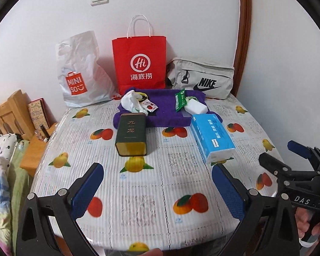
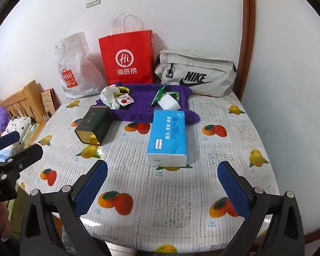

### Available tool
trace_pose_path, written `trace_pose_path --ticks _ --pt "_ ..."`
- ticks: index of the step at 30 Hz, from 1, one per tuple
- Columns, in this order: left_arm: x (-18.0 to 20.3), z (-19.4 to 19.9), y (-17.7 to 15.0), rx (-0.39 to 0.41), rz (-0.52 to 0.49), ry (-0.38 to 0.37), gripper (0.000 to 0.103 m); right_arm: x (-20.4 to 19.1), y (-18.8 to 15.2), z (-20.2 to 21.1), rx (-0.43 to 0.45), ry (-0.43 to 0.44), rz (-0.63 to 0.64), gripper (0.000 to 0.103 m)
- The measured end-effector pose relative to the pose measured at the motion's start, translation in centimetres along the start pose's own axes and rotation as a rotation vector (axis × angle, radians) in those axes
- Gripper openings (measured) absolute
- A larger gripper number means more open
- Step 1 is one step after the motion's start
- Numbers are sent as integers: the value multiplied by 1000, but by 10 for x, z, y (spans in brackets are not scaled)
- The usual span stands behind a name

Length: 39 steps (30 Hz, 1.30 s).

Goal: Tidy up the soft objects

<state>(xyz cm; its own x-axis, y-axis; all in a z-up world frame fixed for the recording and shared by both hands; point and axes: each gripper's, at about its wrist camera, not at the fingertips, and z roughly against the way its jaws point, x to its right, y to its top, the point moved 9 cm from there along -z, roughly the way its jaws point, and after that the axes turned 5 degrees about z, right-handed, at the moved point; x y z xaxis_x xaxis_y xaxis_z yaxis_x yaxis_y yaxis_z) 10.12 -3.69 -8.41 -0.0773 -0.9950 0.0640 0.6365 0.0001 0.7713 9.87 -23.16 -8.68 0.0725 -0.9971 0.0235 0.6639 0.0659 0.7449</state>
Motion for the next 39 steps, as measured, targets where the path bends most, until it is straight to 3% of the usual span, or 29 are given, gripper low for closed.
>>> trace_pose_path --ticks 16,39 --pt "-2 28 -15 35 12 22 102 -1 -16 36 46 7 -9 102" --pt "-11 29 -17 26 32 35 102 -6 -19 35 43 5 0 102"
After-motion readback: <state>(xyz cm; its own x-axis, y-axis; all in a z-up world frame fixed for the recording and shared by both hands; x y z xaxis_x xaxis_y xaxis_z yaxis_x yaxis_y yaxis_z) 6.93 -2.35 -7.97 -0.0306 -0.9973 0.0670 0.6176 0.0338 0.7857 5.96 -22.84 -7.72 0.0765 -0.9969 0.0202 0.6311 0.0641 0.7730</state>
